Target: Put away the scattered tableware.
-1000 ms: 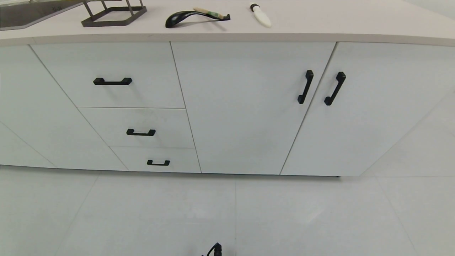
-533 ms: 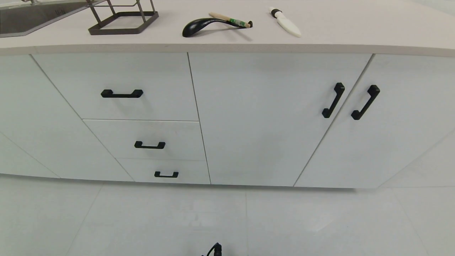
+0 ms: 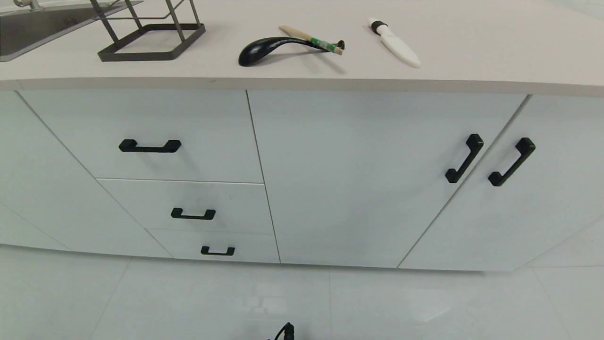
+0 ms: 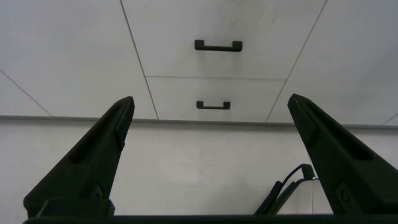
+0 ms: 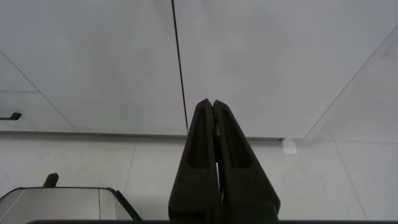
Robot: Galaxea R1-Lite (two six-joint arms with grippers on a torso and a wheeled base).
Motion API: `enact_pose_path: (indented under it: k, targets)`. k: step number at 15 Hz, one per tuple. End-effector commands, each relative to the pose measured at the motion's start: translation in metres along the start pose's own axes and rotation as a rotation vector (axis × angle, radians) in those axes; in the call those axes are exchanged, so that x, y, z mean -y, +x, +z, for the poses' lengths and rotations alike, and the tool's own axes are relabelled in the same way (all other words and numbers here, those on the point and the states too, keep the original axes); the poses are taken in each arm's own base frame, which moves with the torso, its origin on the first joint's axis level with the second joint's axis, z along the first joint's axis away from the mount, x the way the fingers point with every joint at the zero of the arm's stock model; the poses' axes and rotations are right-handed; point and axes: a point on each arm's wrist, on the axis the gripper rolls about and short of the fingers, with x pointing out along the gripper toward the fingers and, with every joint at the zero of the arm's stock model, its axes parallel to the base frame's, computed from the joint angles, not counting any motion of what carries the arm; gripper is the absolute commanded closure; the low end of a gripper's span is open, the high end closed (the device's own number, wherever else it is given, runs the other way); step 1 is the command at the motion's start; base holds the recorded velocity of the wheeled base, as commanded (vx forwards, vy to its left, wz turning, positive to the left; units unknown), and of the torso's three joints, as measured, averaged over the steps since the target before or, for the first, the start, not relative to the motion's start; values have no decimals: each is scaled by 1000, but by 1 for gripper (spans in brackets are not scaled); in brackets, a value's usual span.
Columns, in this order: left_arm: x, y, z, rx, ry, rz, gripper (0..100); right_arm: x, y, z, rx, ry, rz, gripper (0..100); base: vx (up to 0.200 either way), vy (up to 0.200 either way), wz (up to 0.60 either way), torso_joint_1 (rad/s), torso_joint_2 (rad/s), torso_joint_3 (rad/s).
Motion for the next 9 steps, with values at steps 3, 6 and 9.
enact_pose_path:
  k: [3,6,9]
  targets:
    - [0,0,0,0,0,0,0,0,0,0,-2,0,1,100,0,0,400,2,5,3]
    - [0,0,0,0,-1,0,0,0,0,0,-2,2,1,100,0,67,0,1,2,2]
    - [0,0,0,0,-1,0,0,0,0,0,-2,2,1,100,0,200,0,2,2,4]
